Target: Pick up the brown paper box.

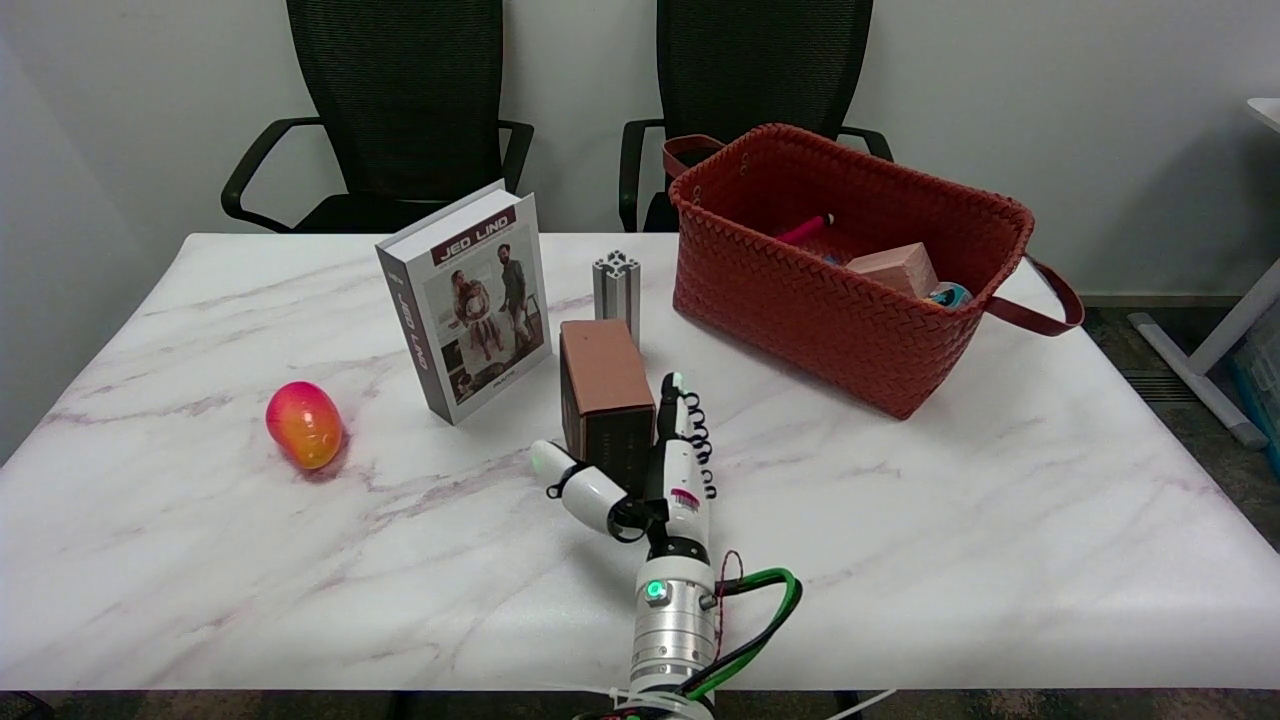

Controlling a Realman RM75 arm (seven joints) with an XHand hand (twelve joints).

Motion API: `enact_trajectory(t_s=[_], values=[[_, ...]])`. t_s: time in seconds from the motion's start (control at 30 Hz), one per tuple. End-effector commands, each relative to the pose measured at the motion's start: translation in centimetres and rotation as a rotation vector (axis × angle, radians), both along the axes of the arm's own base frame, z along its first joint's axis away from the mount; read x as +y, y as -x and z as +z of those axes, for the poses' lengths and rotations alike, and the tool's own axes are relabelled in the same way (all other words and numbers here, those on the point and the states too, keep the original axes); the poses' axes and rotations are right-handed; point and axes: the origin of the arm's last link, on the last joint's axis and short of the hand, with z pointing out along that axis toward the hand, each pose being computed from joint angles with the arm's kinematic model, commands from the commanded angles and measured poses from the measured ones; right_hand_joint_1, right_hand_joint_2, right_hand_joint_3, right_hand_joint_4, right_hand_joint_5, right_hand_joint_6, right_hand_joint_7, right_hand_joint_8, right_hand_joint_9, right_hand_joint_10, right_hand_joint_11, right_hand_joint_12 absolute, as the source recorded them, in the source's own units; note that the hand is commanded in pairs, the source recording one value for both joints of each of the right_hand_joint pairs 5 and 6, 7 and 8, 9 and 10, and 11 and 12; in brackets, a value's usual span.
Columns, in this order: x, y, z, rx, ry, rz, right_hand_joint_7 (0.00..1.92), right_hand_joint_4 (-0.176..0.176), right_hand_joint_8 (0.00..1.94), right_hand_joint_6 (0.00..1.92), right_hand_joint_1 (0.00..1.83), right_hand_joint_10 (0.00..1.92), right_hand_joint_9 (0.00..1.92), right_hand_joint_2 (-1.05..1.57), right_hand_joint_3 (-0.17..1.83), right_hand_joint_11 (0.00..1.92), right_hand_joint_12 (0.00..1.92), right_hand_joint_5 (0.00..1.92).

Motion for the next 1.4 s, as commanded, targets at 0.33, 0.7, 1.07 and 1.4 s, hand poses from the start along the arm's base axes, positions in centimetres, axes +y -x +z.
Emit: enact_trajectory(t_s=[0.33, 0.7, 1.07, 1.4], values=[[-1.0, 0.7, 0.0, -0.044, 0.027, 0.031, 0.0, 0.0, 0.0, 0.0, 0.92, 0.0, 0.0, 0.73, 0.1, 0.0, 0.0, 0.0], [-1.7, 0.5, 0.1, -0.036, 0.029, 0.053, 0.0, 0.0, 0.0, 0.0, 0.91, 0.0, 0.0, 0.74, 0.13, 0.0, 0.0, 0.0], [-2.7, 0.4, 0.1, -0.056, 0.018, 0.079, 0.0, 0.0, 0.0, 0.0, 0.9, 0.0, 0.0, 0.76, 0.08, 0.0, 0.0, 0.0], [-2.7, 0.7, -0.1, -0.081, 0.0, 0.076, 0.0, 0.0, 0.0, 0.0, 0.9, 0.0, 0.0, 0.77, 0.06, 0.0, 0.0, 0.0]])
